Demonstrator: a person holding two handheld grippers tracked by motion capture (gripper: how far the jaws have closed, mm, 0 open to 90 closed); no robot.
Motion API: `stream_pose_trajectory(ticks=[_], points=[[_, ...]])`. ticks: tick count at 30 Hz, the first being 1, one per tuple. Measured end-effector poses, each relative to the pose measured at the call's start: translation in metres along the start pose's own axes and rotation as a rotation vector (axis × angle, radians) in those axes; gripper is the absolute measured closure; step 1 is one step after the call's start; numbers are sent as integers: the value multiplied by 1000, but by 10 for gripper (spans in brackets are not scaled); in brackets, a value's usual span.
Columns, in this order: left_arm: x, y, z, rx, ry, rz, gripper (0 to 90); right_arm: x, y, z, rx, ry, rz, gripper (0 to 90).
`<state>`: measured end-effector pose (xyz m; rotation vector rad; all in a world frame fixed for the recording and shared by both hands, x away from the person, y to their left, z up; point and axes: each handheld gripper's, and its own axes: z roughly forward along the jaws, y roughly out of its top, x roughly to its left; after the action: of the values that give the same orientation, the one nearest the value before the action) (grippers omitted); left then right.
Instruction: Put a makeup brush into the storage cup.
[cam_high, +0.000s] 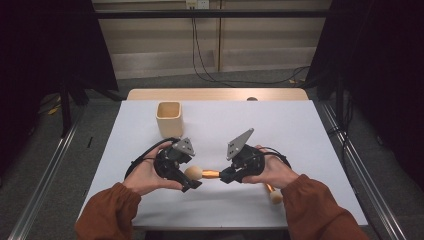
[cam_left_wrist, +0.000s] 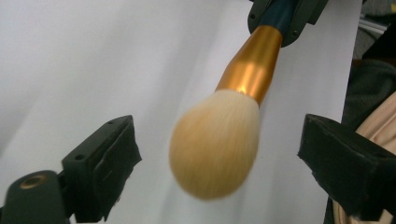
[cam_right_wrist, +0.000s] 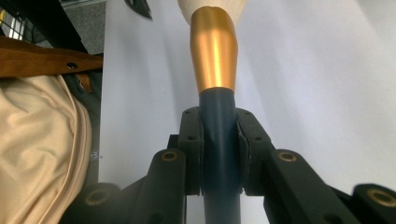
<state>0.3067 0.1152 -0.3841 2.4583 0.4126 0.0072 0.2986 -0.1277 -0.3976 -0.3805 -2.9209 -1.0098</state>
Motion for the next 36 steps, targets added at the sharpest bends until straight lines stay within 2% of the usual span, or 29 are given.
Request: stream_pose_trajectory(ticks=[5, 8, 10, 12, 14, 17, 20, 26, 30, 36], points=[[2, -9, -9, -58, 39, -41, 67, -4, -8, -5, -3, -46, 57, 755], [4, -15, -11, -79, 47, -63, 51, -7, -13, -8, -7, -66, 86, 755], [5, -19, -13, -94, 44, -60, 41, -7, -17, -11, -20, -70, 103, 754], [5, -23, -15, -127, 30, -104, 43, -8, -20, -13, -32, -83, 119, 755], [3, -26, -15, -147, 23, -101, 40, -9, -23, -15, -48, -89, 136, 755], [2, -31, -11, -135, 25, -81, 39, -8, -27, -17, -69, -103, 159, 754], [3, -36, -9, -151, 36, -102, 39, -6, -29, -18, -84, -112, 173, 755], [1, -43, -9, -194, 85, -151, 40, -2, -35, -15, -120, -124, 203, 754], [-1, -46, -11, -216, 118, -166, 40, -2, -38, -13, -150, -122, 228, 754], [-4, -51, -10, -228, 125, -167, 40, -4, -46, -11, -229, -134, 278, 754]])
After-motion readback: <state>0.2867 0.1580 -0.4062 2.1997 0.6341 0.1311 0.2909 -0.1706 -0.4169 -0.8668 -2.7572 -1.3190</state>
